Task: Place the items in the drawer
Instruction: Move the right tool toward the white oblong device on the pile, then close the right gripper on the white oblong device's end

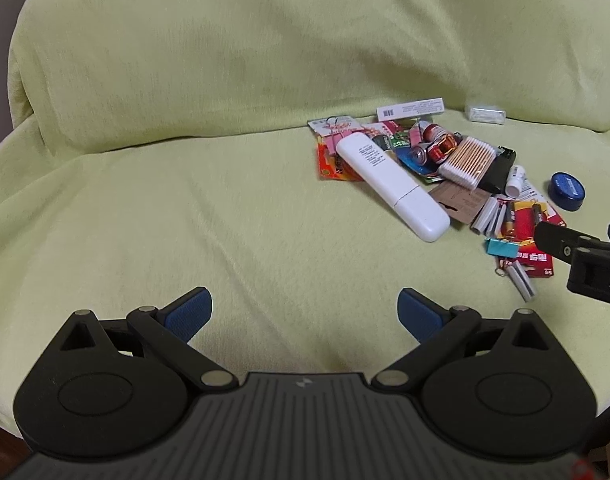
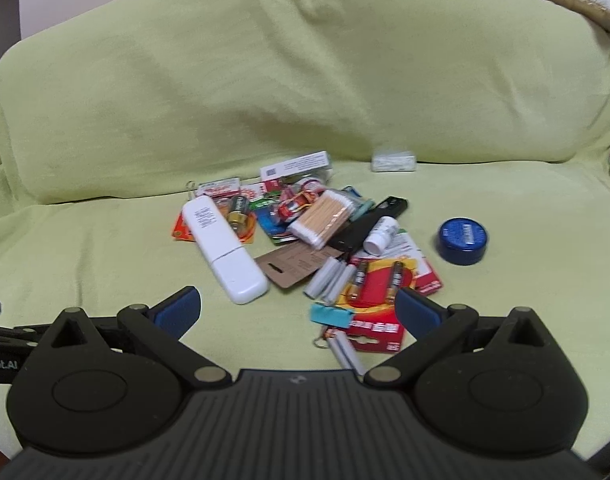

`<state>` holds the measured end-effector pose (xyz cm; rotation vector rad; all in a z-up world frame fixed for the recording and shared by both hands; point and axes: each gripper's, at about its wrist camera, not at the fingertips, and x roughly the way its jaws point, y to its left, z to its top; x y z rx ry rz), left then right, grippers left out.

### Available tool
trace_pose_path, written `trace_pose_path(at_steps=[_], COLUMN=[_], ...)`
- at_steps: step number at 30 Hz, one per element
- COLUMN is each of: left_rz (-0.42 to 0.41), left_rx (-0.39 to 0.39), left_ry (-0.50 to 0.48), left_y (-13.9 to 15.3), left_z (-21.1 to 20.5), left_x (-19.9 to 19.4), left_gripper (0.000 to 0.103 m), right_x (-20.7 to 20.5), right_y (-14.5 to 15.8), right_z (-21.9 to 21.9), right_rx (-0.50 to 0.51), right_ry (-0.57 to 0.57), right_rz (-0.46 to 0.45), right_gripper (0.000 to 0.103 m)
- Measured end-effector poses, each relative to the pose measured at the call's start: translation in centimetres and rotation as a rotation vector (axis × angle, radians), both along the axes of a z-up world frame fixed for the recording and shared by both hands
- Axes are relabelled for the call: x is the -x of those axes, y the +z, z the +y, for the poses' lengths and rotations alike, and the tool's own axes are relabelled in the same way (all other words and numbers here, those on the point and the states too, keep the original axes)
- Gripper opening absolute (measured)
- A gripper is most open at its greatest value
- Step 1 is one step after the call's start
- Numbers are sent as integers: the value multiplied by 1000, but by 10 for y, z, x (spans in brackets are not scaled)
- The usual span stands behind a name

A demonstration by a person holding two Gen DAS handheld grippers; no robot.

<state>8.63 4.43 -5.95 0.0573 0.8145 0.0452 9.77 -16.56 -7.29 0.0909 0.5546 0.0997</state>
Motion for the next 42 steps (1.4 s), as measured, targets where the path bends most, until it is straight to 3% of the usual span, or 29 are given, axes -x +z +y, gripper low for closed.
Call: trace_pose_path(at_steps=[13,24,33,42], left_rz=[37,105,102,81], left_rx=[-15,13,45,18], left_ry=[-7,-127,-204,-246], left_y=[-18,-38,-44,-48], left_z=[14,15,18,21], left_x=[-30,-53,-64,-73], left_gripper=[100,100,100,100], right_x=[-36,-74,-99,-118], right_y=[-28,-44,-55,-60], right_z=[7,-1,-1,7], right_rx=[-60,-32,5,11], right_ry=[119,224,323,406], right_rz=[31,16,19,16], right_gripper=[102,102,102,101])
